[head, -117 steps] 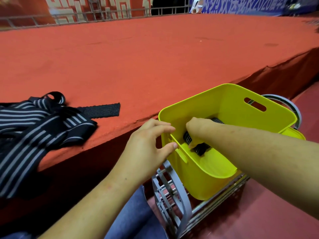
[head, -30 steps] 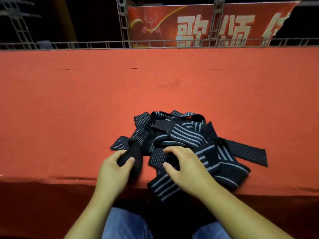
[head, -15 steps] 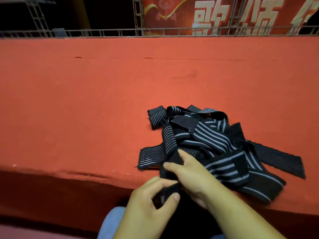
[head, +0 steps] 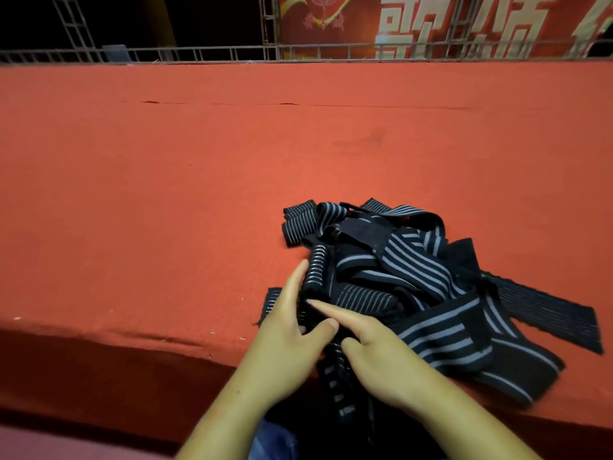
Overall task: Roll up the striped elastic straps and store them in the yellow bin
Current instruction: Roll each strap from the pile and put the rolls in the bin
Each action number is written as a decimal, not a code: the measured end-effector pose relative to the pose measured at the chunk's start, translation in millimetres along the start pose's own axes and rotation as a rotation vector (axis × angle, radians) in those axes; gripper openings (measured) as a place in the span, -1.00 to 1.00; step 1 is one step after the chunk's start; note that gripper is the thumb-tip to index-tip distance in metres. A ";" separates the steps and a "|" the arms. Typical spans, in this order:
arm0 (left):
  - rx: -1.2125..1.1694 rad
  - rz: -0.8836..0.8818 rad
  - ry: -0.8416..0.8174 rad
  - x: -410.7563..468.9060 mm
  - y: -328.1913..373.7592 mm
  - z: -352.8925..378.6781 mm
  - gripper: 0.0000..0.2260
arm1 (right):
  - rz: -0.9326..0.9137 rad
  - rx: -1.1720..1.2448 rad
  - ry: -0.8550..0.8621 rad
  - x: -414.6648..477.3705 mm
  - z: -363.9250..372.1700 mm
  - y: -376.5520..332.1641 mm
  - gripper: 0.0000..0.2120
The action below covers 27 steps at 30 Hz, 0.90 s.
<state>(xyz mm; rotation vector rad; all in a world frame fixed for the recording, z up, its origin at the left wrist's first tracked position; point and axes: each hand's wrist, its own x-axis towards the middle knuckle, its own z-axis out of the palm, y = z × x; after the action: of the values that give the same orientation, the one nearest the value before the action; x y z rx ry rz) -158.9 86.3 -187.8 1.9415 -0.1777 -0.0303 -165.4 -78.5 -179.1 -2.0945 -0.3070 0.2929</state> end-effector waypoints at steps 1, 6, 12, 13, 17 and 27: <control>-0.012 -0.003 -0.006 0.9 -1.3 2.2 -0.24 | -0.002 0.016 0.002 -1.1 -3.5 0.4 -0.26; -0.113 -0.048 0.143 5.9 -10.7 0.0 -0.49 | 0.098 0.248 0.003 -4.7 -5.4 1.4 -0.56; -0.155 -0.070 0.324 8.1 -11.3 -13.6 -0.56 | -0.031 0.194 0.083 -9.3 -6.4 5.3 -0.79; -0.159 -0.072 0.329 6.6 -9.8 -14.7 -0.57 | -0.024 0.182 0.088 -9.7 -5.5 6.6 -0.69; -0.118 -0.076 0.341 -1.8 -9.8 -17.3 -0.62 | -0.013 0.132 0.107 -8.8 3.1 14.1 -0.65; -0.156 -0.180 0.410 -19.3 -24.9 -15.2 -0.71 | 0.211 0.361 0.245 -8.1 -1.7 9.4 -0.53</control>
<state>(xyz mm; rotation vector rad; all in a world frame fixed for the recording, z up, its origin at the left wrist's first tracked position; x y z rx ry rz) -173.6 112.0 -206.5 1.7615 0.2645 0.2266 -171.5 -87.3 -185.6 -1.7811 0.1088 0.1961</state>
